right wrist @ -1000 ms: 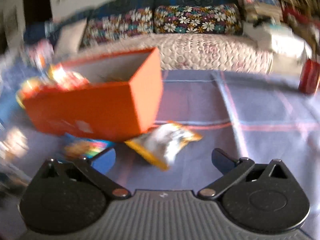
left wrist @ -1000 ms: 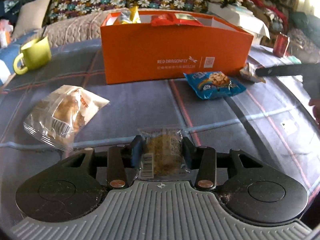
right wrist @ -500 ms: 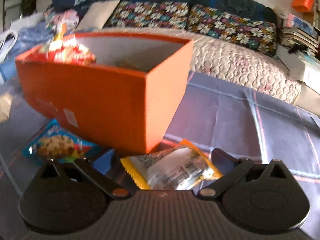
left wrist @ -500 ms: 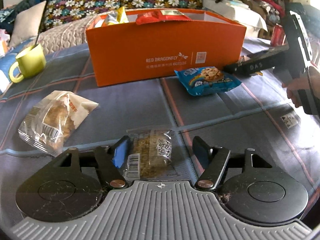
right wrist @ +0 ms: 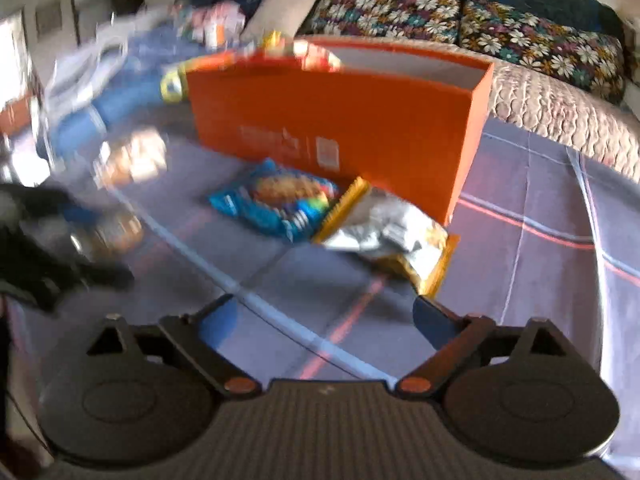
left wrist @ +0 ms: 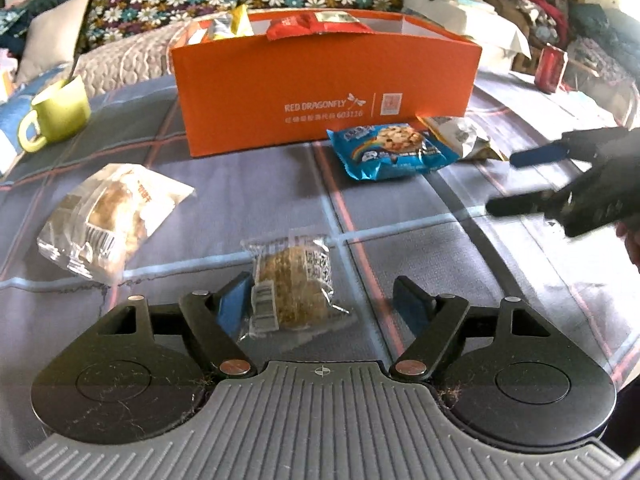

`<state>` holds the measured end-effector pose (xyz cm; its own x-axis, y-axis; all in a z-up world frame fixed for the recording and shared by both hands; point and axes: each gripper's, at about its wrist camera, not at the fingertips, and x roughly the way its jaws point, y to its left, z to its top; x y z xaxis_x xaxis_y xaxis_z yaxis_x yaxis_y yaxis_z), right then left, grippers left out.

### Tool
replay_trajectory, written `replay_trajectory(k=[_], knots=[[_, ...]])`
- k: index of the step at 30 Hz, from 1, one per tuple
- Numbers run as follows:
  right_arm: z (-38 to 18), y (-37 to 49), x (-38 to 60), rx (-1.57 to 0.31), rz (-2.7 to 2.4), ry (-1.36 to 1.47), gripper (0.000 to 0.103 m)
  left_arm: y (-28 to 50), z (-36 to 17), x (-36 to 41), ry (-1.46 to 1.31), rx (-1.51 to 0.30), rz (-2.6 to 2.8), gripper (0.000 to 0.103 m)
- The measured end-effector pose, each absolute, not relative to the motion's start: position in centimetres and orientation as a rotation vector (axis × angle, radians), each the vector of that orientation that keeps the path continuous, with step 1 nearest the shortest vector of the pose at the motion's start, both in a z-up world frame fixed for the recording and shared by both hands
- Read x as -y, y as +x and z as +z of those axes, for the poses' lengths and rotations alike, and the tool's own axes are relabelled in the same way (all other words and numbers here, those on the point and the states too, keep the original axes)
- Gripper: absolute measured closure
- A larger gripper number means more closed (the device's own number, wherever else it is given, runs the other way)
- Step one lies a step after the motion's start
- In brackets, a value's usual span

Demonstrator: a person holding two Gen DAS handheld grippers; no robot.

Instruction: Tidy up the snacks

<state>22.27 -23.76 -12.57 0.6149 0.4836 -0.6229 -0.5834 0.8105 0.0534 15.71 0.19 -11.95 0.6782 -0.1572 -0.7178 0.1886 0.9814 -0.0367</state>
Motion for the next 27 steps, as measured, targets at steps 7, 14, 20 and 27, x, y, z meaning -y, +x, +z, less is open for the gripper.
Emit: replay_trajectory(k=[7, 14, 20, 27], knots=[[-12.5, 27.2, 23.4, -0.642, 0.498, -0.122, 0.009, 15.6, -11.6, -0.8, -0.009, -0.819, -0.183, 0.057], [-13.7, 29.2, 23.2, -0.728, 0.563, 0.009, 0.012, 15.5, -11.8, -1.4, -0.013, -0.811, -0.163, 0.053], [-13.6, 24.1, 23.5, -0.814, 0.687, 0.131, 0.008, 15.7, -11.6, -2.3, -0.057, -0.81, -0.157, 0.049], [-12.9, 22.1, 22.3, -0.754, 0.609, -0.004, 0.009, 15.3, -10.7, -2.8, -0.068, -0.781, -0.141, 0.04]])
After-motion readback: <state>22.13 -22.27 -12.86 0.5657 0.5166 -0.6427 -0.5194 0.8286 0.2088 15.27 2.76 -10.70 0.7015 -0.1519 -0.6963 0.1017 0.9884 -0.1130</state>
